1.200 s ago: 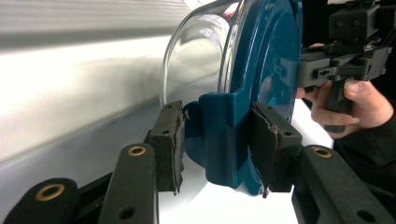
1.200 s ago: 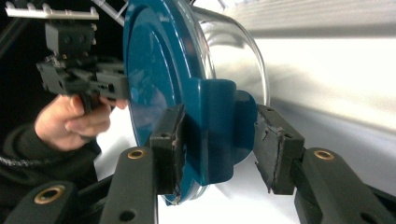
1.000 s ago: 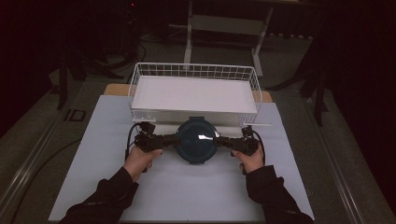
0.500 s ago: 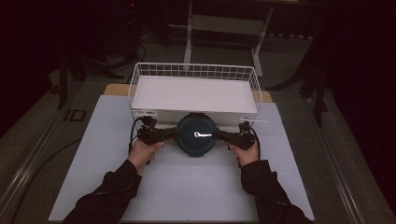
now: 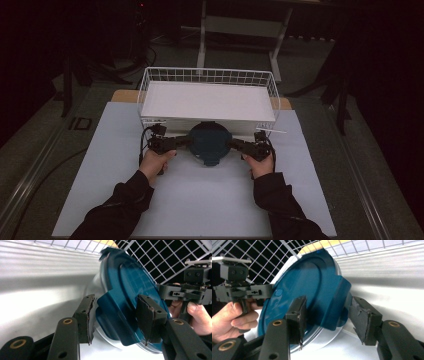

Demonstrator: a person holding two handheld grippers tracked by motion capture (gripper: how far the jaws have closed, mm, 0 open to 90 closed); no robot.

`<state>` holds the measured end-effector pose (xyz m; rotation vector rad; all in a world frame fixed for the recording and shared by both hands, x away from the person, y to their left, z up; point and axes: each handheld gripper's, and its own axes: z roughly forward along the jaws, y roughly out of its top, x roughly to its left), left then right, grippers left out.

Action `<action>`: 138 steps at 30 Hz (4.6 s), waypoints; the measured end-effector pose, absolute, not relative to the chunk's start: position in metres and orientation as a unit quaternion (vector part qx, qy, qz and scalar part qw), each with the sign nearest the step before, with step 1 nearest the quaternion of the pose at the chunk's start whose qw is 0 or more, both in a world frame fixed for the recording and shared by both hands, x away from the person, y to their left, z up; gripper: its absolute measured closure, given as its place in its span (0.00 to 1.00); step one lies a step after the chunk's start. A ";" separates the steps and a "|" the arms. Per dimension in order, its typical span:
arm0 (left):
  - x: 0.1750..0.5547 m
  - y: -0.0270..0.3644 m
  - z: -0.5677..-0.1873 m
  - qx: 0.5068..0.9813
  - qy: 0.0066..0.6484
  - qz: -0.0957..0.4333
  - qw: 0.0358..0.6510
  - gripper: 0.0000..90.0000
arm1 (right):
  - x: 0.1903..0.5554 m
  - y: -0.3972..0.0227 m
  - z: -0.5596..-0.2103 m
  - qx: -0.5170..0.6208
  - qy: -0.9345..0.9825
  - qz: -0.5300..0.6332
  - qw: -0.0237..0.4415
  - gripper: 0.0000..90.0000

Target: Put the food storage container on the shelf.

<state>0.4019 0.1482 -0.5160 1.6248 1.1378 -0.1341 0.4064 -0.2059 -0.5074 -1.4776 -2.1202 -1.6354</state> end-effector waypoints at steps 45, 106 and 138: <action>0.285 0.147 -0.494 0.767 0.349 0.023 0.538 0.01 | 0.320 -0.164 -0.491 -0.402 -0.772 -0.492 0.015 0.90; 0.273 0.146 -0.493 0.771 0.330 0.050 0.543 0.01 | 0.360 -0.128 -0.499 -0.395 -0.780 -0.485 -0.016 0.50; 0.256 0.150 -0.486 0.779 0.313 0.055 0.540 0.01 | 0.289 -0.212 -0.480 -0.356 -0.773 -0.520 -0.076 0.16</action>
